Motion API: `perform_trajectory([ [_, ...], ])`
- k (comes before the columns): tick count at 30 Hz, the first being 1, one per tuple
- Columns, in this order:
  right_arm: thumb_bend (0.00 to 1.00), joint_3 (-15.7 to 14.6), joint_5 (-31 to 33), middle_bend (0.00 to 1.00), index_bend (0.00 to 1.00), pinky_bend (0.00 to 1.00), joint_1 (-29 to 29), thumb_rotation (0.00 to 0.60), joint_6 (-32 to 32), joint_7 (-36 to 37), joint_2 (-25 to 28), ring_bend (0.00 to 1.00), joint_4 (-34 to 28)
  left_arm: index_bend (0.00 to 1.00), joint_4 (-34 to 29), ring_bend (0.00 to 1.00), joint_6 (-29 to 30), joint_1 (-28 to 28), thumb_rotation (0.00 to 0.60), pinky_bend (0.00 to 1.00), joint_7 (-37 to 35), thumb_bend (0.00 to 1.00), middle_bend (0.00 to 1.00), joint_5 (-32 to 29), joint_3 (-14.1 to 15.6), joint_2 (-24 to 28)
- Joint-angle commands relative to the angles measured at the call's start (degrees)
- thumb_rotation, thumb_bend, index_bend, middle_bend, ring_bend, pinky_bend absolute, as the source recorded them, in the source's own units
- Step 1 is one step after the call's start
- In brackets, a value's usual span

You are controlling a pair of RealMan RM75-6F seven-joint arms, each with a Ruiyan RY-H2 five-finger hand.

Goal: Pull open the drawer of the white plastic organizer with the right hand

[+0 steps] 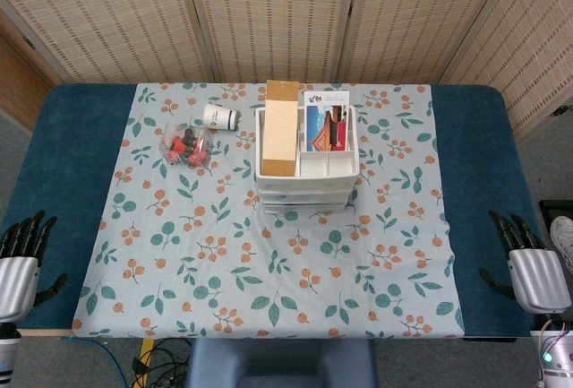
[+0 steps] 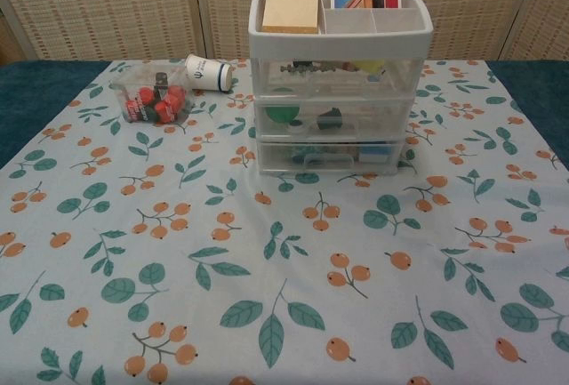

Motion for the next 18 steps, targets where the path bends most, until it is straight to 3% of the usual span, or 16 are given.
perform_trajectory([
  [1, 0.25, -0.16, -0.17, 0.15, 0.01, 0.28, 0.1, 0.6, -0.25, 0.08, -0.04, 0.11, -0.06, 0.01, 0.2, 0.0, -0.09, -0.05, 0.6, 0.07, -0.07, 0.22, 0.0, -0.01, 0.02, -0.07],
  [15, 0.25, -0.24, -1.01, 0.15, 0.01, 0.29, 0.46, 0.6, -0.36, 0.3, 0.11, 0.16, -0.84, 0.01, 0.25, 0.0, 0.06, -0.27, 0.6, 0.07, -0.46, 0.22, 0.0, 0.42, -0.09, 0.0],
  [16, 0.25, -0.11, -1.23, 0.15, 0.01, 0.3, 0.63, 0.6, -0.31, 0.23, 0.17, 0.17, -0.97, 0.01, 0.25, 0.0, 0.08, -0.3, 0.6, 0.07, -0.54, 0.22, 0.0, 0.44, -0.13, 0.0],
  [18, 0.25, 0.2, -1.67, 0.17, 0.01, 0.45, 1.05, 0.6, -0.28, 0.17, 0.28, 0.25, -1.31, 0.01, 0.25, 0.0, 0.08, -0.32, 0.6, 0.07, -0.67, 0.22, 0.0, 0.55, -0.08, -0.03],
])
